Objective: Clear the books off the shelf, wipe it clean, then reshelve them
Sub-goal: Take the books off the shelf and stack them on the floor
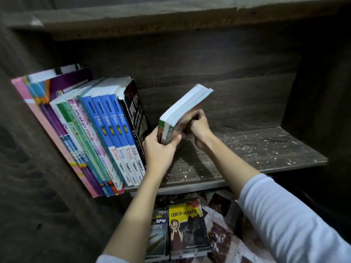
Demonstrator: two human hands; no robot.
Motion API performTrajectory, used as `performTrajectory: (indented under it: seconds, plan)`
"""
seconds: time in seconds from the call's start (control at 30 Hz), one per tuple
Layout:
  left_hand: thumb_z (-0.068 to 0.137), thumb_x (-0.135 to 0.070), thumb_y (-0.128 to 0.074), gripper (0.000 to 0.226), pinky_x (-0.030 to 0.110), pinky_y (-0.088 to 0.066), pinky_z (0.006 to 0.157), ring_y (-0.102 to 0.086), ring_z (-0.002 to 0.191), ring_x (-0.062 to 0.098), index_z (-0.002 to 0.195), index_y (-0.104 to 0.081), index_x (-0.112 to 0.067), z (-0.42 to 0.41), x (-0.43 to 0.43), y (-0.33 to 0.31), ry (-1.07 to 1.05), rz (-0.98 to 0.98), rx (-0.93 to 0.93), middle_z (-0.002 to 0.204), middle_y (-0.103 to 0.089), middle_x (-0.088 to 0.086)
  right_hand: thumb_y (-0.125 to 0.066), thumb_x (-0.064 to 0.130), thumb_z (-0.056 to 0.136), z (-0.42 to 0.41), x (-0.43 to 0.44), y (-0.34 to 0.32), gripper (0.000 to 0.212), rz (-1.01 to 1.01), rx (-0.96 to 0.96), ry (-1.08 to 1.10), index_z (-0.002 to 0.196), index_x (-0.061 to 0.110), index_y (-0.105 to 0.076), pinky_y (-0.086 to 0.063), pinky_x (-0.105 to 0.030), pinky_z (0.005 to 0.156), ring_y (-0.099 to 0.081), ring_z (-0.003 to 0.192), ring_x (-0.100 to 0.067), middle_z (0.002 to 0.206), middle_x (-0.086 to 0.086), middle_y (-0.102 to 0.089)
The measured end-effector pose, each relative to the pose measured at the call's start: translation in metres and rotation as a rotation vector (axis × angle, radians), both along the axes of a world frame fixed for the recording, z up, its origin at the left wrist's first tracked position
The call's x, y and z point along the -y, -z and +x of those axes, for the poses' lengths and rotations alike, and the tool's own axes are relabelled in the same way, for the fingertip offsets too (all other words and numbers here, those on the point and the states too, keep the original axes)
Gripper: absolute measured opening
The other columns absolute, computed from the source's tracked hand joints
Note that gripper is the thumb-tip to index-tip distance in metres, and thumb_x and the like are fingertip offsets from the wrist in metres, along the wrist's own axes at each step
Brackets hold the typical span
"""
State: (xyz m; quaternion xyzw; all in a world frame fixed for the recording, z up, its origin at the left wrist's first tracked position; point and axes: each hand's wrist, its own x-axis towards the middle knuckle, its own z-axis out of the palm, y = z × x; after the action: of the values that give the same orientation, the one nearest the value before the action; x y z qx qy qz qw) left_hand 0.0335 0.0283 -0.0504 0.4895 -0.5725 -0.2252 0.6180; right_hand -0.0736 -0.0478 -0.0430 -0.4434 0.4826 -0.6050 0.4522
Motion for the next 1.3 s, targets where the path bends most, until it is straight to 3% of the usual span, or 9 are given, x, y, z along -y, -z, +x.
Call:
performTrajectory:
  seconds: [0.13, 0.27, 0.33, 0.5, 0.67, 0.8, 1.0, 1.13, 1.3]
  plan:
    - [0.071, 0.004, -0.076, 0.031, 0.008, -0.049, 0.069, -0.062, 0.066, -0.012, 0.078, -0.065, -0.024, 0.008, -0.030, -0.026, 0.082, -0.006, -0.028, 0.074, -0.066, -0.018, -0.033, -0.018, 0.082, -0.001, -0.041, -0.021, 0.045, -0.075, 0.052, 0.062, 0.085, 0.025, -0.044, -0.044, -0.013, 0.050, -0.051, 0.072, -0.008, 0.080, 0.003, -0.053]
    - [0.067, 0.004, -0.078, 0.032, 0.025, -0.053, 0.077, -0.067, 0.077, 0.005, 0.074, -0.067, -0.025, 0.020, -0.062, -0.044, 0.124, 0.033, -0.032, 0.069, -0.069, -0.017, -0.035, -0.020, 0.080, 0.002, -0.083, -0.032, 0.055, -0.110, 0.109, 0.039, 0.124, 0.012, -0.046, -0.048, -0.029, 0.089, -0.054, 0.093, -0.014, 0.098, -0.001, -0.058]
    - [0.066, 0.006, -0.078, 0.032, 0.024, -0.054, 0.075, -0.066, 0.073, 0.002, 0.074, -0.066, -0.023, 0.026, -0.082, -0.051, 0.152, 0.057, -0.011, 0.068, -0.069, -0.016, -0.036, -0.020, 0.080, 0.005, -0.105, -0.031, 0.059, -0.087, 0.111, 0.047, 0.130, 0.011, -0.042, -0.045, -0.031, 0.096, -0.052, 0.101, -0.015, 0.105, -0.003, -0.056]
    - [0.069, 0.011, -0.072, 0.027, 0.021, -0.056, 0.072, -0.069, 0.074, 0.006, 0.083, -0.069, -0.012, 0.043, -0.118, -0.046, 0.269, 0.219, -0.063, 0.072, -0.073, -0.007, -0.036, -0.019, 0.077, 0.015, -0.150, -0.012, 0.051, -0.043, 0.121, 0.095, 0.119, 0.009, -0.043, -0.041, -0.024, 0.082, -0.053, 0.099, -0.019, 0.103, -0.006, -0.054]
    - [0.068, 0.008, -0.074, 0.031, 0.026, -0.050, 0.085, -0.069, 0.087, 0.013, 0.094, -0.069, -0.008, 0.064, -0.135, -0.005, 0.278, 0.462, -0.034, 0.086, -0.074, -0.001, -0.037, -0.017, 0.073, 0.030, -0.170, 0.046, 0.046, 0.134, 0.115, 0.126, 0.105, 0.016, -0.042, -0.052, -0.042, 0.084, -0.057, 0.095, -0.027, 0.093, -0.004, -0.056]
    - [0.069, 0.007, -0.075, 0.032, 0.024, -0.049, 0.089, -0.069, 0.083, 0.008, 0.094, -0.068, -0.011, 0.076, -0.140, 0.037, 0.336, 0.645, 0.016, 0.082, -0.074, -0.003, -0.042, -0.017, 0.075, 0.036, -0.183, 0.101, 0.042, 0.217, 0.068, 0.147, 0.104, 0.013, -0.044, -0.044, -0.027, 0.079, -0.054, 0.087, -0.021, 0.086, -0.002, -0.056]
    - [0.075, 0.003, -0.071, 0.026, 0.028, -0.053, 0.076, -0.066, 0.091, 0.019, 0.095, -0.065, -0.013, 0.091, -0.134, 0.113, 0.326, 0.951, -0.112, 0.092, -0.071, 0.003, -0.048, -0.005, 0.081, 0.035, -0.183, 0.179, 0.029, 0.455, -0.174, 0.131, 0.103, 0.014, -0.044, -0.036, -0.028, 0.069, -0.054, 0.085, -0.029, 0.083, -0.006, -0.055]
    - [0.078, 0.001, -0.070, 0.036, 0.027, -0.051, 0.060, -0.064, 0.085, 0.019, 0.111, -0.057, -0.010, 0.103, -0.106, 0.169, 0.220, 1.121, -0.206, 0.103, -0.068, 0.008, -0.054, -0.001, 0.080, 0.042, -0.165, 0.223, 0.054, 0.641, -0.282, 0.034, 0.132, 0.007, -0.039, -0.049, -0.039, 0.081, -0.057, 0.091, -0.030, 0.106, -0.017, -0.062]
    - [0.072, 0.002, -0.077, 0.031, 0.017, -0.045, 0.046, -0.057, 0.074, 0.022, 0.095, -0.057, -0.003, 0.095, -0.063, 0.223, -0.196, 0.963, -0.297, 0.100, -0.064, 0.015, -0.058, 0.005, 0.083, 0.055, -0.140, 0.252, 0.063, 0.740, -0.346, -0.017, 0.139, 0.001, -0.029, -0.042, -0.024, 0.051, -0.056, 0.078, -0.025, 0.092, -0.015, -0.056]
